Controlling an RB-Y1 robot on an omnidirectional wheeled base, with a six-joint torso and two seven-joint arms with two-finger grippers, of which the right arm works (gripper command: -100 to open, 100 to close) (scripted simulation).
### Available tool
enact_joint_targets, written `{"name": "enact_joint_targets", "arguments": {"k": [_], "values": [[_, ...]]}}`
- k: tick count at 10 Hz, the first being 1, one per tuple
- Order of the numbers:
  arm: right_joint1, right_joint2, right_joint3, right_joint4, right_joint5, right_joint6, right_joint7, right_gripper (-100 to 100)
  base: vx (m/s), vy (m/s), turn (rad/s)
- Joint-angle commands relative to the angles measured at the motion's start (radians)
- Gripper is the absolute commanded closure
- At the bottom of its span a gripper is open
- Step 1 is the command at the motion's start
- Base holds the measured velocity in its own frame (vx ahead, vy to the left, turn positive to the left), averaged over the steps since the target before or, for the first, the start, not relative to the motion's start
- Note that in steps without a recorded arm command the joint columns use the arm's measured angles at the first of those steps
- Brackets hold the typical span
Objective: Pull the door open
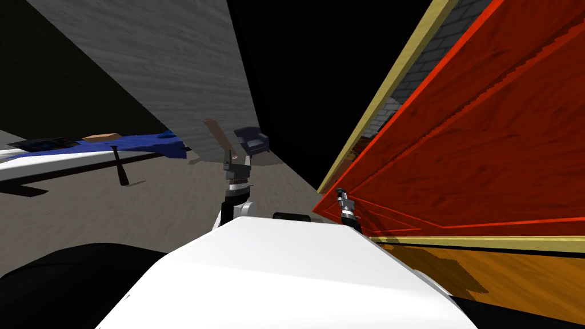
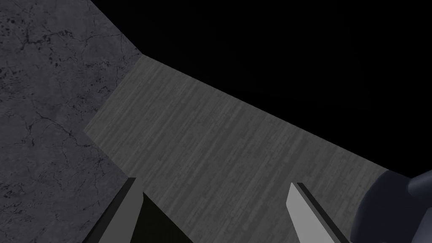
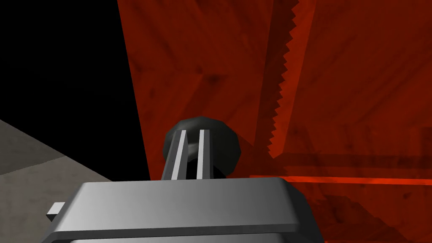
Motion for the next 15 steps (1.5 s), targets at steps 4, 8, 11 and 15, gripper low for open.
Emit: {"name": "enact_joint_targets", "arguments": {"k": [4, 8, 11, 15], "values": [[0.048, -0.024, 0.060, -0.005, 0.017, -0.002, -0.040, 100, -0.176, -0.008, 0.072], [0.057, -0.056, 0.093, -0.009, 0.027, -0.057, -0.070, 100, -0.167, -0.023, 0.104], [0.073, -0.073, 0.125, -0.001, 0.032, -0.081, -0.094, 100, -0.164, -0.025, 0.086], [0.098, -0.101, 0.177, 0.012, 0.041, -0.119, -0.132, 100, -0.160, -0.022, 0.099]]}}
